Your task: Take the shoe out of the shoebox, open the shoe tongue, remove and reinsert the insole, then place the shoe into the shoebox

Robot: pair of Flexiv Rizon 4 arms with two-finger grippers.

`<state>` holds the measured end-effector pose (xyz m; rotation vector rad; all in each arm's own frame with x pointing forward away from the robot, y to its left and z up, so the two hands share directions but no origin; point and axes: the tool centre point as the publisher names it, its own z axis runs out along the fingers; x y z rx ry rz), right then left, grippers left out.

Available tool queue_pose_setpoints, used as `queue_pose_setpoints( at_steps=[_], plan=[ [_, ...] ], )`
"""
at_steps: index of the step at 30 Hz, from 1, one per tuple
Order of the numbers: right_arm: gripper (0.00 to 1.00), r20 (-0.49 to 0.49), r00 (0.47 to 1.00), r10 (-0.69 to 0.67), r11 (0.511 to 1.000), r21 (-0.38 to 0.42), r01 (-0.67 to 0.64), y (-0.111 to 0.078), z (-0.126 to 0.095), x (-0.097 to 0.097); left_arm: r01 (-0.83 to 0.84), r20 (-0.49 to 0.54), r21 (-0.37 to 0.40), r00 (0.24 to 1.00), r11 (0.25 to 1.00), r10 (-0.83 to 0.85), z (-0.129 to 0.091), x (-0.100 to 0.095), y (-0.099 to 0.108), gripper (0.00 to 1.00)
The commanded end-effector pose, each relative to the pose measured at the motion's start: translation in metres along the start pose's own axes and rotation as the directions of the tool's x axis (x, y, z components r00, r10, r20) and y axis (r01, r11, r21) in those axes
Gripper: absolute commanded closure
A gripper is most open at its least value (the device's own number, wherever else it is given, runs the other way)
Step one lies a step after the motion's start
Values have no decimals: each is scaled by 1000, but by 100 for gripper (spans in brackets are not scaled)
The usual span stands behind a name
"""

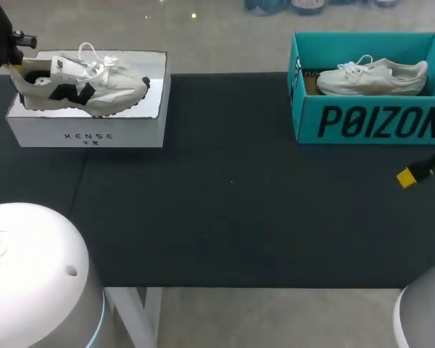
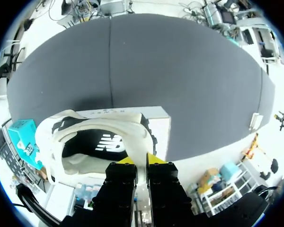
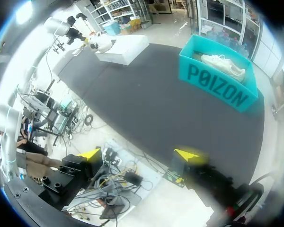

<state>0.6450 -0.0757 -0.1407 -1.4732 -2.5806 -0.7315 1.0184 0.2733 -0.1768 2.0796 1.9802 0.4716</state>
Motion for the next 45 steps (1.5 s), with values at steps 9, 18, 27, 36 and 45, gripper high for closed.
queue_pose_setpoints(
  at_steps=[9,18,27,36,45],
  plan=[
    [0,-1,1000,2,1000,5,-2,2,1,-1,17,-25,19,1000,1000,-16,28,28,43,100],
    [0,-1,1000,2,1000,5,-2,2,1,-1,15,1,48,1000,999,-15,55,29,38,100],
    [0,-1,1000,2,1000,5,-2,2,1,-1,4,3,70,1000,998,-5,83,34,42,100],
    [0,-1,1000,2,1000,5,-2,2,1,-1,-8,13,85,1000,996,7,105,33,45,100],
    [0,-1,1000,2,1000,5,-2,2,1,-1,-22,37,124,999,992,18,130,32,35,100]
  ],
)
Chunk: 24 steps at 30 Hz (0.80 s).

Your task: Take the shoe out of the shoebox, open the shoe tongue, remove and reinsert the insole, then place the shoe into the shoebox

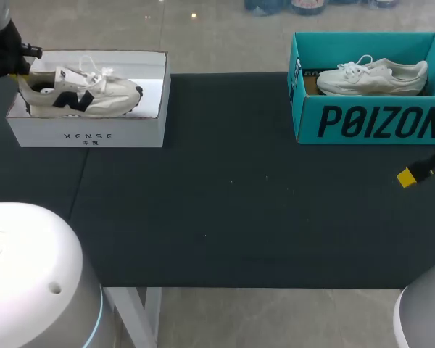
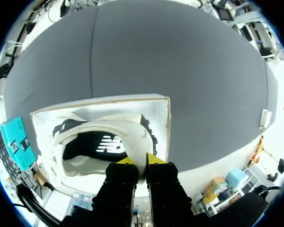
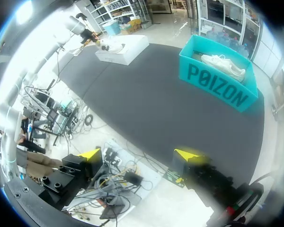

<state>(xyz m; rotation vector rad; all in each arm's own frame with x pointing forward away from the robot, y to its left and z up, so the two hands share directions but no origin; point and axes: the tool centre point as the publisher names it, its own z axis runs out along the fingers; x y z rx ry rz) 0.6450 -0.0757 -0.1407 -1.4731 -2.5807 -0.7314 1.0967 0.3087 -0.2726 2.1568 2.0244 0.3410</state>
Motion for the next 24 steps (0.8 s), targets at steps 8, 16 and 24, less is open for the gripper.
queue_pose_setpoints(
  at_steps=[8,16,24],
  plan=[
    [0,-1,1000,2,1000,5,-2,2,1,-1,-23,25,32,999,999,22,25,-2,-13,100],
    [0,-1,1000,2,1000,5,-2,2,1,-1,-25,31,53,999,998,24,39,-2,-23,100],
    [0,-1,1000,2,1000,5,-2,2,1,-1,-26,35,63,999,998,24,48,-1,-25,100]
  ],
)
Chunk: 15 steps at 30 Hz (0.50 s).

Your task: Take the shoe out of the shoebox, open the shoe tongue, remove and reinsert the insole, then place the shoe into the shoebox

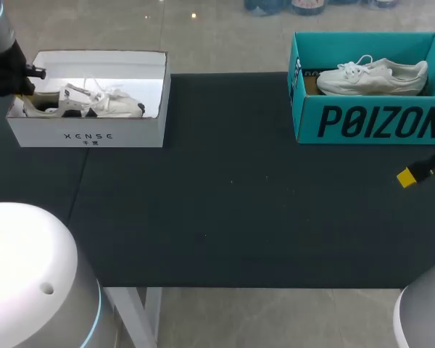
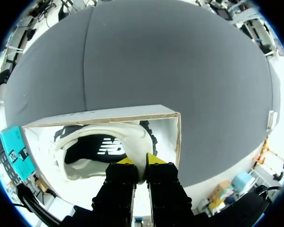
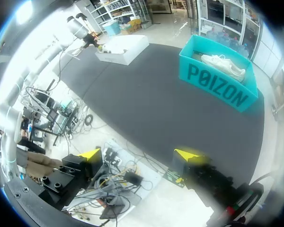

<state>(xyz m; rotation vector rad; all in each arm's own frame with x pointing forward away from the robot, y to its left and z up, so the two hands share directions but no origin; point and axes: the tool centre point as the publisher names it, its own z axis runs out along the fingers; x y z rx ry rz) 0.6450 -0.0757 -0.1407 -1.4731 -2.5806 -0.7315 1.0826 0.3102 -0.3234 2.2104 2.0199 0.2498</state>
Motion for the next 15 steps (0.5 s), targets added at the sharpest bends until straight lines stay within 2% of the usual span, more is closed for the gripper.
queue_pose_setpoints(
  at_steps=[1,10,11,13,14,15],
  plan=[
    [0,-1,1000,2,1000,5,-2,2,1,-1,-1,2,2,1000,1000,1,3,2,3,100],
    [0,-1,1000,2,1000,5,-2,2,1,-1,-24,-2,-2,1000,1000,24,6,0,7,100],
    [0,-1,1000,2,1000,5,-2,2,1,-1,-23,-3,-3,1000,1000,23,6,0,8,89],
    [0,-1,1000,2,1000,5,-2,2,1,-1,-22,-4,-6,1000,1000,22,6,0,9,75],
    [0,-1,1000,2,1000,5,-2,2,1,-1,-22,-5,-8,1000,1000,22,5,-1,10,63],
    [0,-1,1000,2,1000,5,-2,2,1,-1,-24,-5,-10,1000,1000,24,5,-1,11,60]
  ],
)
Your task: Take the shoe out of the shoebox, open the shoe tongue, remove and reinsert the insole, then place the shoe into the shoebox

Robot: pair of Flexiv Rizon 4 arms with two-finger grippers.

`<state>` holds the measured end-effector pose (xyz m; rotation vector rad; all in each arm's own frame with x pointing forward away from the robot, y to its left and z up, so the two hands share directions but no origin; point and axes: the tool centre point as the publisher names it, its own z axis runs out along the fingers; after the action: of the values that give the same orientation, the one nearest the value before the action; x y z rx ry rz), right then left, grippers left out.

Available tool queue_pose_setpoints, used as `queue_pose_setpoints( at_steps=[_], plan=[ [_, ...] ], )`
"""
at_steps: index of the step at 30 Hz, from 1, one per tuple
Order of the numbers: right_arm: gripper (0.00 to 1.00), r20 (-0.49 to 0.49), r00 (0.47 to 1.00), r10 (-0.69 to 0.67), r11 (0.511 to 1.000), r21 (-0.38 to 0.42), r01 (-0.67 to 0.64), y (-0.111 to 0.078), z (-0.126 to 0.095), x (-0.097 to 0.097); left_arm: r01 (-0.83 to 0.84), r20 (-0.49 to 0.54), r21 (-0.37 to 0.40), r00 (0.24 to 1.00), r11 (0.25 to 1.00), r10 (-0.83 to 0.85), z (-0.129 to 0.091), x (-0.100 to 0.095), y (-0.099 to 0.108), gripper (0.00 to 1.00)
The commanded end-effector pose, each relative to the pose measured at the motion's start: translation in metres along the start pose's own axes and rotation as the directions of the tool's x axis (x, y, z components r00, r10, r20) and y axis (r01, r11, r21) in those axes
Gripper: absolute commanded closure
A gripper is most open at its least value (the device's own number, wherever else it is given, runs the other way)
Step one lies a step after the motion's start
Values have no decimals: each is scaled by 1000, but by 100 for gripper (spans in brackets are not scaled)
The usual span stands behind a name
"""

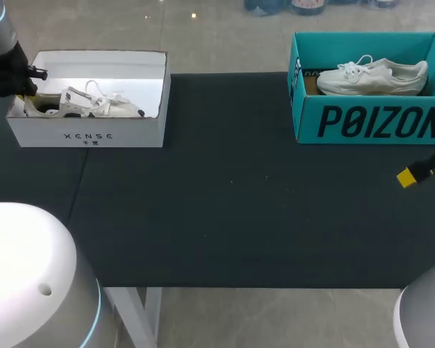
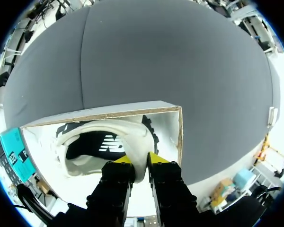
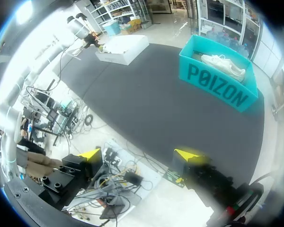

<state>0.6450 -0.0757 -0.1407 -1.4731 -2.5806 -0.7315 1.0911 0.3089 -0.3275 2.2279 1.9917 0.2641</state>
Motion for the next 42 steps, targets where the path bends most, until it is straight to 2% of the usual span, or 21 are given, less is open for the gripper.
queue_pose_setpoints(
  at_steps=[1,4,6,8,10,16,22,23,42],
  plan=[
    [0,-1,1000,2,1000,5,-2,2,1,-1,-3,-3,-2,1000,1000,3,-2,0,5,60],
    [0,-1,1000,2,1000,5,-2,2,1,-1,-5,-7,-12,1000,1000,5,-6,0,7,46],
    [0,-1,1000,2,1000,5,-2,2,1,-1,-6,-8,-17,1000,1000,6,-9,0,8,23],
    [0,-1,1000,2,1000,5,-2,2,1,-1,-9,-19,-29,1000,1000,8,-14,0,9,20],
    [0,-1,1000,2,1000,5,-2,2,1,-1,-5,-17,-42,1000,999,4,-21,-1,10,0],
    [0,-1,1000,2,1000,5,-2,2,1,-1,15,15,-91,1000,996,-13,-49,-10,9,0],
    [0,-1,1000,2,1000,5,-2,2,1,-1,32,68,-96,997,995,-26,-78,-34,-11,0],
    [0,-1,1000,2,1000,5,-2,2,1,-1,66,37,-93,997,993,-63,-81,-38,-14,0],
    [0,-1,1000,2,1000,5,-2,2,1,-1,66,37,-93,997,993,-63,-81,-38,-14,0]
  ],
)
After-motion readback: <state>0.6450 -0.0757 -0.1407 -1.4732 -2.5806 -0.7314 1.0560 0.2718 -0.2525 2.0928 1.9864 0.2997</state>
